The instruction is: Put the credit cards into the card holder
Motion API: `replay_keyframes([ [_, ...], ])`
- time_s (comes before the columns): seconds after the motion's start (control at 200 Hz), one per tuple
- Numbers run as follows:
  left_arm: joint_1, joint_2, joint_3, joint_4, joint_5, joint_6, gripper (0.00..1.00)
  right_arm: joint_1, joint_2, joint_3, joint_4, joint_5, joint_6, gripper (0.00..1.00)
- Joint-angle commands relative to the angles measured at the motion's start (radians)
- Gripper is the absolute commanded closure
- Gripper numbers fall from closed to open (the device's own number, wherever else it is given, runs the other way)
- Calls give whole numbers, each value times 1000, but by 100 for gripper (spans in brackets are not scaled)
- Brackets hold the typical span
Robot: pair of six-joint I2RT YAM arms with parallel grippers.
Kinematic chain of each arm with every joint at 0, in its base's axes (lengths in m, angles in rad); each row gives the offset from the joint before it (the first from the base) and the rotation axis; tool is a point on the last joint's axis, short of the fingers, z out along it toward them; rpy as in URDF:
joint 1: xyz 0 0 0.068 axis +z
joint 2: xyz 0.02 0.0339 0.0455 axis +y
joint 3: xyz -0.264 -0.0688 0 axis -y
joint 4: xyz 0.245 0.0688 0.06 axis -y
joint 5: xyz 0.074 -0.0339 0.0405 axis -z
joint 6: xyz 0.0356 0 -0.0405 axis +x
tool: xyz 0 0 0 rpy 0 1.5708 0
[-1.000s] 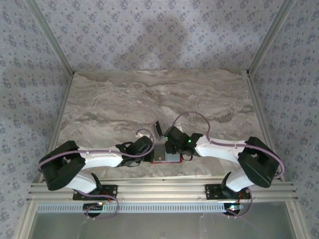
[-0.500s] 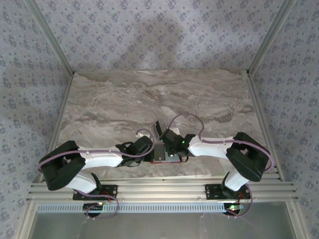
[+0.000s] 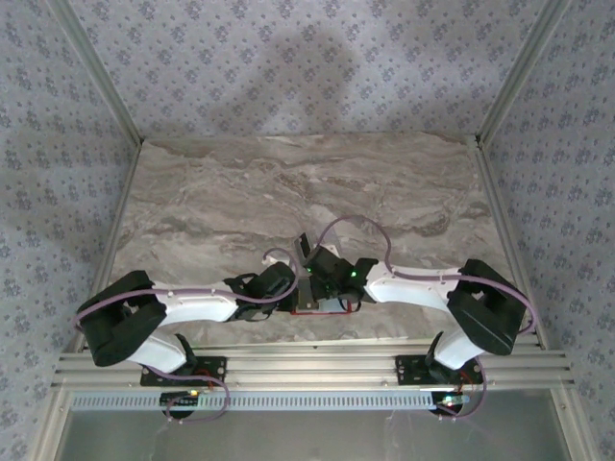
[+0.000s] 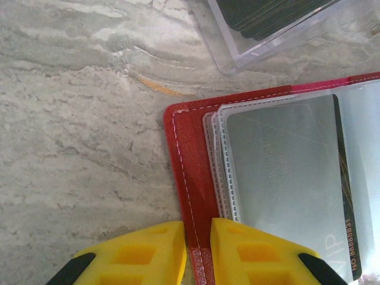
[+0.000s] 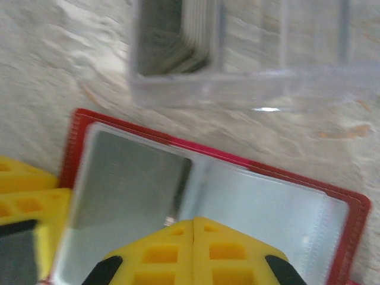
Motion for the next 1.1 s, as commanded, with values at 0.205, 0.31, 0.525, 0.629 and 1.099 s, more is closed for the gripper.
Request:
replay_keyframes([
  [0.205, -19, 101, -24, -10, 93, -15, 79, -21, 31, 65, -169, 91, -10, 75],
  [0.31, -19, 100, -24, -10, 90, -13, 79, -46, 31, 43, -161, 89, -18, 66],
  [0.525, -19, 112, -15, -13, 95, -9, 80, -68, 77, 44, -173, 114, -28, 62],
  [0.629, -19, 108, -15, -18, 93, -11, 79, -77, 94, 44, -162, 116, -29, 62],
  [1.099, -19, 113, -8, -22, 90, -6, 79, -69, 163, -3, -139, 147, 21, 60],
])
